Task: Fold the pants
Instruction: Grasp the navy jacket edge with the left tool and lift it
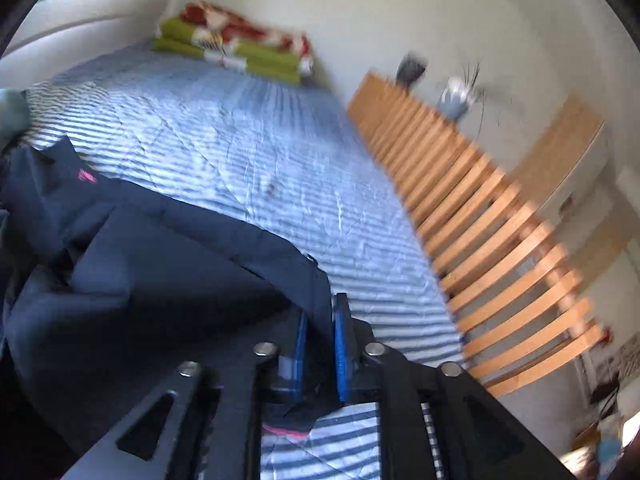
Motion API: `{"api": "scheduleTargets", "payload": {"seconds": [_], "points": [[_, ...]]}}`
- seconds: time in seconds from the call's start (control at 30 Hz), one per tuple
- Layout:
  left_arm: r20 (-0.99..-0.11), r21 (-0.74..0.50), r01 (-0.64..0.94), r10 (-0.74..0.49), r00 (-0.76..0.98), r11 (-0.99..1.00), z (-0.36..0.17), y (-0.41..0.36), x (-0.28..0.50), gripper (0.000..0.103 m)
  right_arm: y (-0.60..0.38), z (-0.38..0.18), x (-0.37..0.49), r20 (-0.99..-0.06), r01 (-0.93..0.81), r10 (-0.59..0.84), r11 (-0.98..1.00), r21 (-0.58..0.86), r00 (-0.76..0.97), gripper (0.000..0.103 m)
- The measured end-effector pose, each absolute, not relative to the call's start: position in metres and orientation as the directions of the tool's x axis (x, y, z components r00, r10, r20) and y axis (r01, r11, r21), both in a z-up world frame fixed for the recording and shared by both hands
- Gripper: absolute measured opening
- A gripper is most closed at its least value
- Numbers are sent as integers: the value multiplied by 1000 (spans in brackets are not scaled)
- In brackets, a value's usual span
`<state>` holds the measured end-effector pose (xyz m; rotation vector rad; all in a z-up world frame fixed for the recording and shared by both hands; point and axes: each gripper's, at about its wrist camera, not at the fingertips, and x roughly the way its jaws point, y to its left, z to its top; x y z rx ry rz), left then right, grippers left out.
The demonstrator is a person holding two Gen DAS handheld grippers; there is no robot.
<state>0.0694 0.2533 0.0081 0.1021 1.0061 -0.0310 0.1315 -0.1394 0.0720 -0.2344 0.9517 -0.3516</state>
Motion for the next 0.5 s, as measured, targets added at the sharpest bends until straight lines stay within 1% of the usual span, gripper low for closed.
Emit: {"api": "scheduleTargets", "payload": {"seconds": [0.07,0.13,0.17,0.2,0.27,0.33,0.43,0.5], "points": [[-853,41,138,-37,520,990,3,226,66,96,-163,69,134,-782,235,-346,937,-259,518,35],[-858,-3,194,-102,504,981,-1,200,62,96,-176,69,125,-802,238,-278,956,-175,528,44],[-858,-29,219,-137,495,975,-2,186,61,96,-182,66,116,-814,234,-233,964,-123,533,54],[-857,-49,251,-169,487,967,-3,171,60,96,-184,62,110,-824,224,-209,969,-102,527,58],[-857,-50,318,-205,473,947,-7,142,60,97,-188,49,93,-845,209,-168,976,-69,508,59],[-866,-14,352,-187,464,936,-19,118,64,97,-191,30,76,-870,209,-139,977,-43,473,61],[-883,-28,333,-180,434,943,-39,107,77,97,-201,7,65,-886,230,-86,973,24,456,62],[-895,-22,304,-155,419,952,-54,110,88,97,-202,-1,66,-886,248,-60,967,63,460,62]]}}
